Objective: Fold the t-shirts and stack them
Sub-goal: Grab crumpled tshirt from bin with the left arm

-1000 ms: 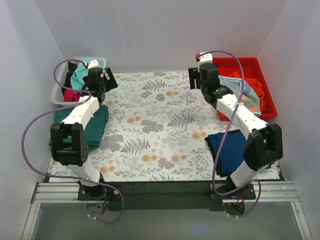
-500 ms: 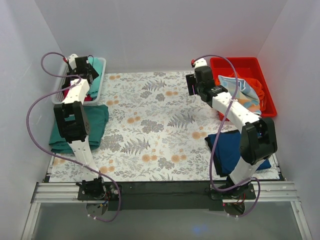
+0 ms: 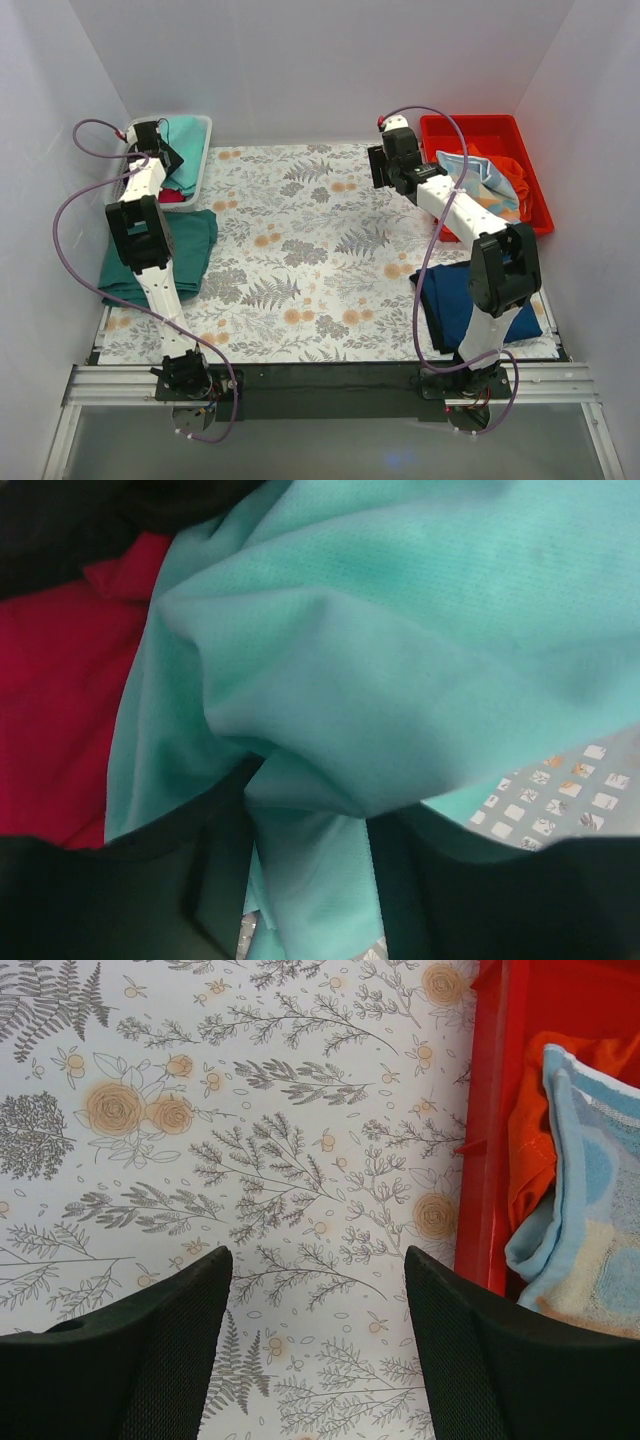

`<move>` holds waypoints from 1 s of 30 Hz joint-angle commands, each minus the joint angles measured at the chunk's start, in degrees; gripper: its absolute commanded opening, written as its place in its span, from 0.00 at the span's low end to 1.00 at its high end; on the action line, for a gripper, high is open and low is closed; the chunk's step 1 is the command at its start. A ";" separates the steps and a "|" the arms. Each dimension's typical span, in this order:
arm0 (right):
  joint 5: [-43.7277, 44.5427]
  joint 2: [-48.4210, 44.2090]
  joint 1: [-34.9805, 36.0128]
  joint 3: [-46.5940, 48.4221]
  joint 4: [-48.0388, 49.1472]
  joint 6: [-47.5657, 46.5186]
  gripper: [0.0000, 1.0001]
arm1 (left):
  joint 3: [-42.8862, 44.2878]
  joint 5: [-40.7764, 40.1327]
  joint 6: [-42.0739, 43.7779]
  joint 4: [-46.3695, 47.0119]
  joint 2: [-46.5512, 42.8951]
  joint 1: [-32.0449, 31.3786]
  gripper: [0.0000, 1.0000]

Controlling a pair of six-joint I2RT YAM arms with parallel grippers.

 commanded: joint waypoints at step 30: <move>-0.51 3.99 0.25 6.20 -3.17 3.62 0.69 | 12.58 44.40 5.03 5.16 -30.55 -15.24 0.00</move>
